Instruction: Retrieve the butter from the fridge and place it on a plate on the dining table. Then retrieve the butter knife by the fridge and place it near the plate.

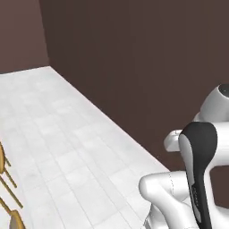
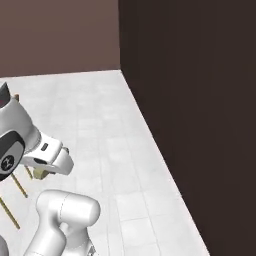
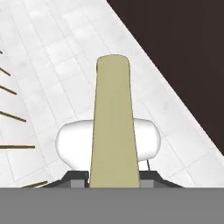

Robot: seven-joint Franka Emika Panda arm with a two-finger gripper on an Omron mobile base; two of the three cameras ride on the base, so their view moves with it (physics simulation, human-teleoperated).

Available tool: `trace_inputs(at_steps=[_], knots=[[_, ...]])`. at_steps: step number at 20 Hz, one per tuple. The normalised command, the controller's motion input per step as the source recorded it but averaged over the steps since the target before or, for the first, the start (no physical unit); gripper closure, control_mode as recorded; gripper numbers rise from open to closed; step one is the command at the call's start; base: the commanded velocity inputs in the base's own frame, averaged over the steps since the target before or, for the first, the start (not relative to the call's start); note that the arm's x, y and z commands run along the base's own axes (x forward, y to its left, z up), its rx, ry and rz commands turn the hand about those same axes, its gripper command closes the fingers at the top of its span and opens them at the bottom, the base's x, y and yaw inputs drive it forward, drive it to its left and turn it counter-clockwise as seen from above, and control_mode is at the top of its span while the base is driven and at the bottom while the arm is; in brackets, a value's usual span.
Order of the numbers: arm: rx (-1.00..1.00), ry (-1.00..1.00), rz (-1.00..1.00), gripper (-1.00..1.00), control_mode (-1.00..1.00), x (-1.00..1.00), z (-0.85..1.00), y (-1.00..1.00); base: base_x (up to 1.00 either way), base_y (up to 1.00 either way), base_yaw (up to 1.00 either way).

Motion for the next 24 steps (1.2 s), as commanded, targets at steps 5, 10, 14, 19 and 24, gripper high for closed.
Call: trace_inputs(at_steps=[5,10,14,19,24], knots=[[0.0,0.0,0.0,1.0,1.0,0.0,0.0,0.0,0.55,-0.44,0.74],[0.0,0.0,0.0,1.0,1.0,0.0,0.0,0.0,0.62,-0.63,0.68],[0.0,0.0,0.0,1.0,1.0,0.0,0.0,0.0,0.57,-0.49,0.75],[0.0,0.0,0.0,1.0,1.0,0.0,0.0,0.0,0.7,-0.27,0.79],[0.0,0.0,0.0,1.0,1.0,0.0,0.0,0.0,0.92,-0.37,0.71]])
